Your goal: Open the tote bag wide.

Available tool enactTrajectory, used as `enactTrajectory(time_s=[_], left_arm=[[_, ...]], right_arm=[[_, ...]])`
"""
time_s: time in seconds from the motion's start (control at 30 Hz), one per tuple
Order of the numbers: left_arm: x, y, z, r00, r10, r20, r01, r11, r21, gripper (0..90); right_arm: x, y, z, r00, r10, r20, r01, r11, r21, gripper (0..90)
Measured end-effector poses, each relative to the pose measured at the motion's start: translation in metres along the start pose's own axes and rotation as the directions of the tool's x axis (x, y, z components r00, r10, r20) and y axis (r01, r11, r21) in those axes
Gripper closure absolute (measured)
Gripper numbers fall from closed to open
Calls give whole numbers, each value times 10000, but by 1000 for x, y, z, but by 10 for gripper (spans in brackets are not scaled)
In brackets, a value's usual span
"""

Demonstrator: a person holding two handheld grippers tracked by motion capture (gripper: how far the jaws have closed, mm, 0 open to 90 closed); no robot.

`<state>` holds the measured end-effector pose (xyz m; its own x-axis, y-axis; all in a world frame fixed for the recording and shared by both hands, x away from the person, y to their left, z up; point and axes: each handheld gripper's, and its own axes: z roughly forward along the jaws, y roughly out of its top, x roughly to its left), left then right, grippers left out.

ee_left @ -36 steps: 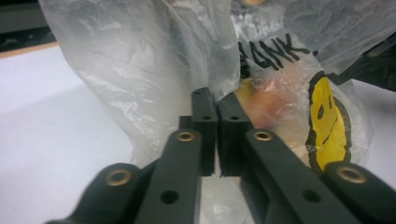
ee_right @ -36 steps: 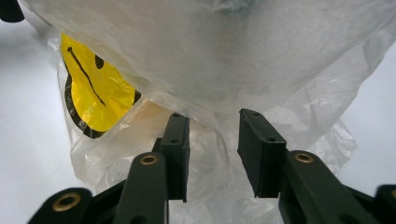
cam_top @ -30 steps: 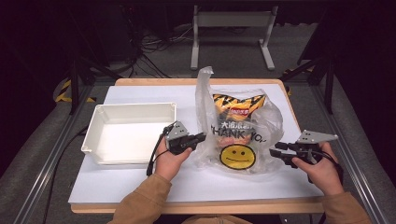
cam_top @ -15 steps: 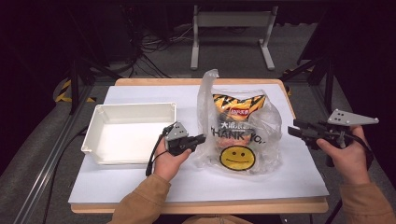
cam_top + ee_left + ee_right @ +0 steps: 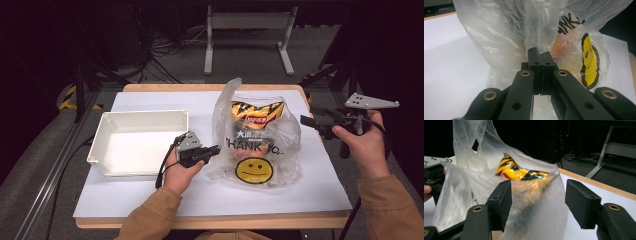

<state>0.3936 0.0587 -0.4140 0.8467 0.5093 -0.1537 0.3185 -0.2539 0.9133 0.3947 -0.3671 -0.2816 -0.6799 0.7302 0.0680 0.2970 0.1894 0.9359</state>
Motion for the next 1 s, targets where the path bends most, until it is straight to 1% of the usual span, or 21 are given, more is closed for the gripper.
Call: enactTrajectory(time_s=[0.13, 0.23, 0.3, 0.33, 0.43, 0.6, 0.63, 0.73, 0.83, 1.0], left_arm=[[0, 1, -1, 10000, -7, 28, 7, 10000, 87, 898], [-1, 0, -1, 10000, -53, 79, 53, 10000, 52, 898], [-1, 1, -1, 10000, 0, 91, 0, 10000, 50, 898], [-1, 1, -2, 10000, 3, 93, -3, 10000, 38, 898], [-1, 1, -2, 9999, 95, 48, -95, 10000, 20, 898], [-1, 1, -3, 9999, 149, 52, -150, 9999, 73, 898], [-2, 1, -3, 9997, 231, 40, -231, 9997, 102, 898], [-3, 2, -2, 9997, 256, 63, -257, 9996, 91, 899], [-3, 2, -3, 9995, 331, -10, -331, 9994, 136, 899], [-3, 2, -2, 9992, 390, 26, -390, 9991, 141, 898]], right_arm=[[0, 11, 12, 9999, 96, -91, -98, 9998, -190, 336], [3, 17, 22, 9999, 43, -139, -45, 10000, -87, 318], [4, 20, 30, 10000, -12, -98, 12, 10000, 18, 315], [4, 20, 30, 10000, -12, -98, 12, 10000, 18, 315], [3, 23, 42, 10000, 79, -39, -78, 9999, 153, 314], [0, 23, 54, 9994, 348, 78, -349, 9991, 235, 315], [-2, 22, 58, 9991, 409, 147, -414, 9986, 326, 315], [-4, 20, 63, 9990, 316, 312, -333, 9978, 569, 330], [-6, 17, 65, 9987, 374, 353, -396, 9972, 627, 346], [-10, 11, 65, 9982, 417, 436, -458, 9942, 973, 433]])
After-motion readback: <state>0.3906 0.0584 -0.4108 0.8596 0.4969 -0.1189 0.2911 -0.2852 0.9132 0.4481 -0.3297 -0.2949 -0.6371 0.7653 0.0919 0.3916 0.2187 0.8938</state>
